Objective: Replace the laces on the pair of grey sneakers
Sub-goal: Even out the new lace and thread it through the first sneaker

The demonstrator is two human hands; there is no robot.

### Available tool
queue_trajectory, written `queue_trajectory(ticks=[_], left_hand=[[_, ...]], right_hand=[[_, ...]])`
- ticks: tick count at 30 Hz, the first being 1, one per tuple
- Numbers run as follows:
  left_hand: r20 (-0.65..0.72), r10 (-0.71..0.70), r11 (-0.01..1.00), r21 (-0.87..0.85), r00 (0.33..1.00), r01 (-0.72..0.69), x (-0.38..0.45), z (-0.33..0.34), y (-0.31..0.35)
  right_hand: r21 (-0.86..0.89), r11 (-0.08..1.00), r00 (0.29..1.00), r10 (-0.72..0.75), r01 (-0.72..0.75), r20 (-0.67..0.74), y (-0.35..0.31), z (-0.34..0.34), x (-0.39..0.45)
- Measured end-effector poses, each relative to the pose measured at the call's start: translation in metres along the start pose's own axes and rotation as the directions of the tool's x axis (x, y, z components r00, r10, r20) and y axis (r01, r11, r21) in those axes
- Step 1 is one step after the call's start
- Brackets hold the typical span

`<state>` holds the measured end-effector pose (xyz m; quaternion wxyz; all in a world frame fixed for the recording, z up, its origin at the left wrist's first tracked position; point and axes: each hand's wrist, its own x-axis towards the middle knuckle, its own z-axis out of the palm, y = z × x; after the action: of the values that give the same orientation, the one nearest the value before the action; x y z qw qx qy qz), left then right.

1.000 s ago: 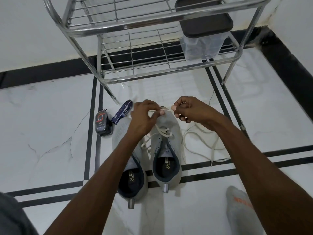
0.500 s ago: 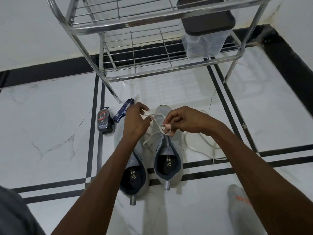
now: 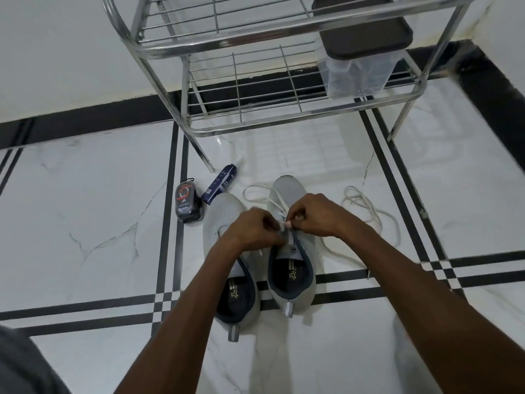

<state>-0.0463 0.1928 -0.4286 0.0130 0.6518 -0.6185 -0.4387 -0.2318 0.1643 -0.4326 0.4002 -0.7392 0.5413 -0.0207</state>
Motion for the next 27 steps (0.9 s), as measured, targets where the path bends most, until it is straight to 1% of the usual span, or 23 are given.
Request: queue_trajectory(ticks=[2,7,11,14,18,22,27], left_hand=[[-0.058,0.020,0.998,-0.058,0.998,-0.023,0.000,0.001,-0.003],[-0.143,-0.013,0.965,-0.263,0.990,-0.025,0.000,0.006,-0.014],[-0.157,-0.050,0.940,-0.341,0.986,-0.006,0.002,0.010,-0.021],[-0.161,-0.066,0.910,-0.415,0.985,-0.007,0.004,0.013,-0.021],[-0.162,-0.083,0.876,-0.483,0.983,-0.005,0.008,0.015,-0.024],[-0.163,-0.083,0.816,-0.577,0.983,-0.027,0.013,0.020,-0.023],[-0.199,-0.047,0.806,-0.586,0.979,-0.080,0.015,0.028,-0.014]], right_hand=[[-0.035,0.999,1.000,0.018,-0.019,-0.018,0.001,-0.002,0.002],[-0.141,0.990,0.999,0.006,-0.001,0.033,-0.009,0.001,0.010],[-0.173,0.984,0.995,0.047,-0.031,0.090,-0.010,-0.001,0.016],[-0.213,0.977,0.990,0.056,-0.027,0.129,-0.012,-0.002,0.019],[-0.180,0.983,0.995,0.053,-0.036,0.089,-0.011,0.002,0.022],[-0.144,0.986,0.995,0.085,-0.079,0.042,-0.007,0.001,0.023],[-0.174,0.981,0.996,0.089,-0.084,0.026,-0.007,-0.006,0.029]])
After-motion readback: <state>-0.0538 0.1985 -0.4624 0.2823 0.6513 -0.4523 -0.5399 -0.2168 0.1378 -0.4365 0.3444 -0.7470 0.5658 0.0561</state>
